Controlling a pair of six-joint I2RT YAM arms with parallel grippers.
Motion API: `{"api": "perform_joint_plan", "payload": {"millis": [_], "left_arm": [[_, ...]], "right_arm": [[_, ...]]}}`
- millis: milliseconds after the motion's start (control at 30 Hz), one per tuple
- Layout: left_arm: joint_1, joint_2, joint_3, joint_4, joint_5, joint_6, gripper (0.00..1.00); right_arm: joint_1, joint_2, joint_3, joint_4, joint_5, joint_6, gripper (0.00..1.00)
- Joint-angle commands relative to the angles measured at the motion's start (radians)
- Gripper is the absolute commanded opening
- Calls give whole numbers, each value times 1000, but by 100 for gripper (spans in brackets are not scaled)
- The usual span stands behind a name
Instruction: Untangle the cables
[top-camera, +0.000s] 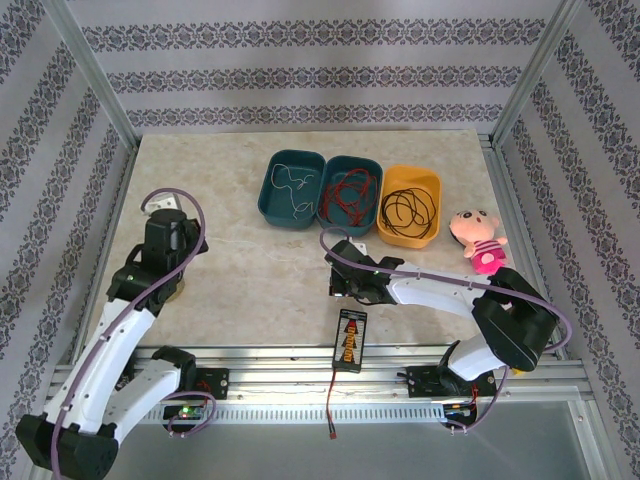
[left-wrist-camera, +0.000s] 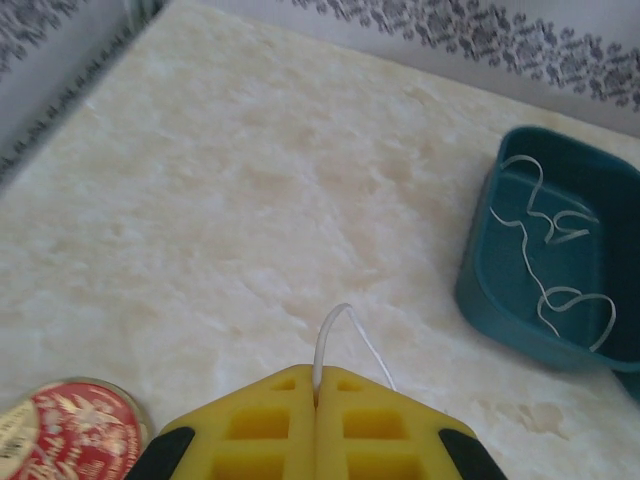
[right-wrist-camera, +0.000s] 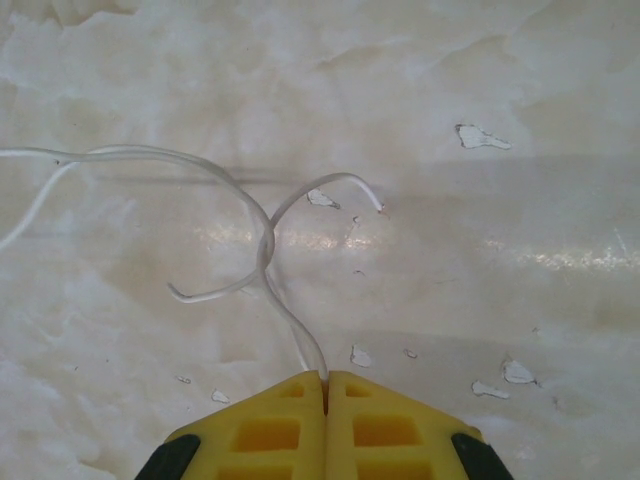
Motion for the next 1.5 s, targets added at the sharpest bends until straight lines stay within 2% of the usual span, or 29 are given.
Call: {"api": "perform_joint_plan", "payload": {"millis": [0, 300, 400, 600, 767, 1033, 1467], "left_arm": [[25, -38, 45, -73, -65, 62, 0], [53, -71, 78, -122, -89, 74, 0], [54, -69, 75, -93, -39, 71, 0], [54, -15, 75, 12, 128, 37, 0], [52, 77, 121, 121, 244, 15, 0], [45, 251, 223, 302, 359, -24, 0], [-36, 570, 430, 429, 379, 14, 0]], "right_arm": [[-8, 2, -5, 18, 17, 3, 0], [-11, 31, -4, 36, 7, 4, 0], [-11, 33, -9, 52, 1, 8, 0], [-11, 30, -2, 58, -2, 7, 0], [-11, 22, -6, 63, 1, 7, 0], [-12, 28, -1, 74, -1, 12, 0], [-11, 32, 3, 76, -4, 19, 0]]}}
